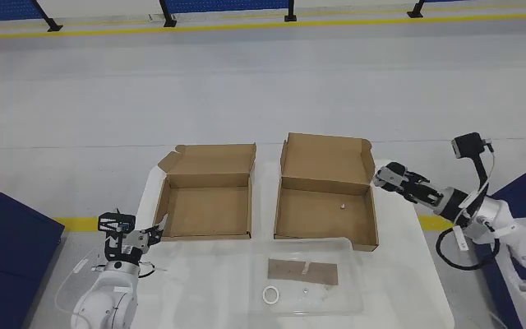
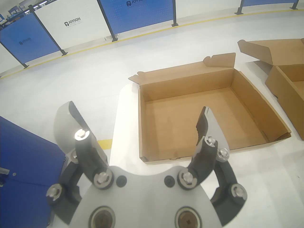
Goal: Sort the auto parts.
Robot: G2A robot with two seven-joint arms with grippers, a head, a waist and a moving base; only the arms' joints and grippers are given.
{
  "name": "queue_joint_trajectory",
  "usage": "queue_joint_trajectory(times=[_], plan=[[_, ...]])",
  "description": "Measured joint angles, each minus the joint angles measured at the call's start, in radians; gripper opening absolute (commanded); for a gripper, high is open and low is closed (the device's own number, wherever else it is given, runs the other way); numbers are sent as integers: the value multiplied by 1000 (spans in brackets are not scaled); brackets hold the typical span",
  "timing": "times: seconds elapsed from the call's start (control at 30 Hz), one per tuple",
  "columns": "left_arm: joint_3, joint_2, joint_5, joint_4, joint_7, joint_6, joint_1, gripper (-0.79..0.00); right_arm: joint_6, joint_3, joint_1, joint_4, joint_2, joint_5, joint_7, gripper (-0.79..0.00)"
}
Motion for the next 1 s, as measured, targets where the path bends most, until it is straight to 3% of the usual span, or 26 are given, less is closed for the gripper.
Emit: queue_joint_trajectory(times=[0.1,0.37,0.5,0.8,1.0], plan=[[0,0,0,0,0,0,0,0,8,-19,-10,-11,3,-130,5,-785],[0,0,0,0,0,0,0,0,11,-23,-11,-12,2,-151,-15,-785],[0,0,0,0,0,0,0,0,42,-67,1,-38,7,-287,13,-785],[0,0,0,0,0,0,0,0,173,-345,182,69,9,-620,121,-785],[0,0,0,0,0,0,0,0,228,-489,287,150,-7,-663,154,-785]])
